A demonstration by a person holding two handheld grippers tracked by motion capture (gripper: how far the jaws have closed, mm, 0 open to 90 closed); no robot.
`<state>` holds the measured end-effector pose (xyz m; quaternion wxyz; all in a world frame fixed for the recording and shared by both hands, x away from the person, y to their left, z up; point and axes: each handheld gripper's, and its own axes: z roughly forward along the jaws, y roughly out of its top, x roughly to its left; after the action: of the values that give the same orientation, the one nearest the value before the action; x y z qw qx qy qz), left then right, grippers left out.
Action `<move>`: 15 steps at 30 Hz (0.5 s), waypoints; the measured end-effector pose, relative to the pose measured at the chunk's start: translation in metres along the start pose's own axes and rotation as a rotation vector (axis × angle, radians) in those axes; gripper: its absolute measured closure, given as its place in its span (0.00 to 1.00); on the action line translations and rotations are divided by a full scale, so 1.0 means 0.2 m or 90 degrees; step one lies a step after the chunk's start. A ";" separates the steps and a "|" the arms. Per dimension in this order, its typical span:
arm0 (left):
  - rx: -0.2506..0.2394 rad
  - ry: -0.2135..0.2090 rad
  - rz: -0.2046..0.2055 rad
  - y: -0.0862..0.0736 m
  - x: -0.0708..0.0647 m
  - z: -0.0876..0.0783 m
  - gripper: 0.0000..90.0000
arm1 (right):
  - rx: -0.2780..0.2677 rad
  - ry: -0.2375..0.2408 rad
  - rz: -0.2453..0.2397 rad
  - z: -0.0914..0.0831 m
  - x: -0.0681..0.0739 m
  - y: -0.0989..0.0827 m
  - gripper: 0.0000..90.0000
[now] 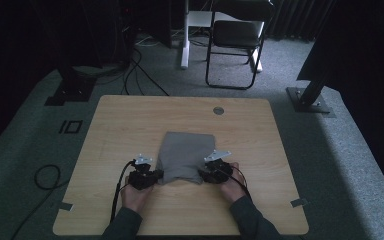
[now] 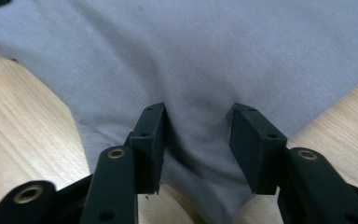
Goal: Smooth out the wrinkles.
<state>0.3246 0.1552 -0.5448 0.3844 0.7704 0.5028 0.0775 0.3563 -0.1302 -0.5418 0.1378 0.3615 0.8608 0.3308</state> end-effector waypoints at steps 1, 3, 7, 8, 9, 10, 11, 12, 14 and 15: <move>-0.002 0.000 -0.002 0.00 0.00 0.00 0.92 | -0.002 -0.002 -0.003 0.00 -0.01 0.00 0.60; -0.007 0.002 -0.008 0.01 -0.01 0.02 0.92 | -0.006 -0.012 -0.003 0.02 -0.03 0.01 0.59; -0.017 0.010 -0.016 0.03 0.00 0.04 0.91 | -0.019 -0.017 0.010 0.06 -0.09 0.04 0.56; -0.019 0.015 -0.018 0.04 0.00 0.05 0.91 | -0.022 -0.018 0.014 0.08 -0.10 0.05 0.56; -0.023 0.023 -0.019 0.05 0.00 0.06 0.91 | -0.025 -0.016 0.018 0.09 -0.12 0.06 0.56; -0.024 0.027 -0.018 0.06 0.01 0.07 0.91 | -0.028 -0.015 0.019 0.10 -0.14 0.08 0.56; -0.026 0.031 -0.018 0.07 0.02 0.08 0.91 | -0.029 -0.014 0.019 0.11 -0.15 0.09 0.56; -0.030 0.045 -0.021 0.09 0.03 0.09 0.91 | -0.030 -0.015 0.020 0.12 -0.16 0.10 0.55; -0.035 0.058 -0.022 0.11 0.05 0.11 0.90 | -0.030 -0.019 0.019 0.15 -0.18 0.13 0.55; -0.034 0.064 -0.022 0.12 0.06 0.12 0.89 | -0.030 -0.019 0.018 0.16 -0.19 0.14 0.55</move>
<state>0.3610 0.1484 -0.5489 0.3801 0.7463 0.5325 0.1230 0.4133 -0.1282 -0.5472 0.1545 0.3750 0.8455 0.3472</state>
